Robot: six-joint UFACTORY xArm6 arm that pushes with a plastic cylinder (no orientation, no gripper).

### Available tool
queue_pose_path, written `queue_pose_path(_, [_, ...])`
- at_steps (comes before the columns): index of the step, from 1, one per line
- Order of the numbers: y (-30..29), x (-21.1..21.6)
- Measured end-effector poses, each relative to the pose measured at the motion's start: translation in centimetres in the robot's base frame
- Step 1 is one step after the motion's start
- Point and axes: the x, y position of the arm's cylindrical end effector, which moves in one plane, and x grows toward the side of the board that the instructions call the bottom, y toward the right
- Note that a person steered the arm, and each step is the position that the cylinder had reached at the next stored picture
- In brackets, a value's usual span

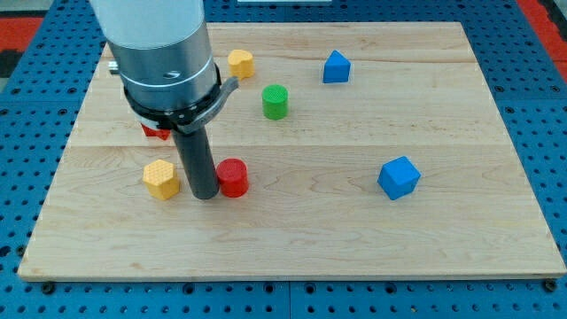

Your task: Place the red star at the top left side of the red circle

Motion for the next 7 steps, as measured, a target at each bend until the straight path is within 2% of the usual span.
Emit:
queue_pose_path(2, [5.8,0.2])
queue_pose_path(3, [6.1,1.2])
queue_pose_path(4, [2.4,0.8])
queue_pose_path(5, [-0.8,3.6])
queue_pose_path(6, [-9.2,5.5])
queue_pose_path(7, [-18.4,1.3])
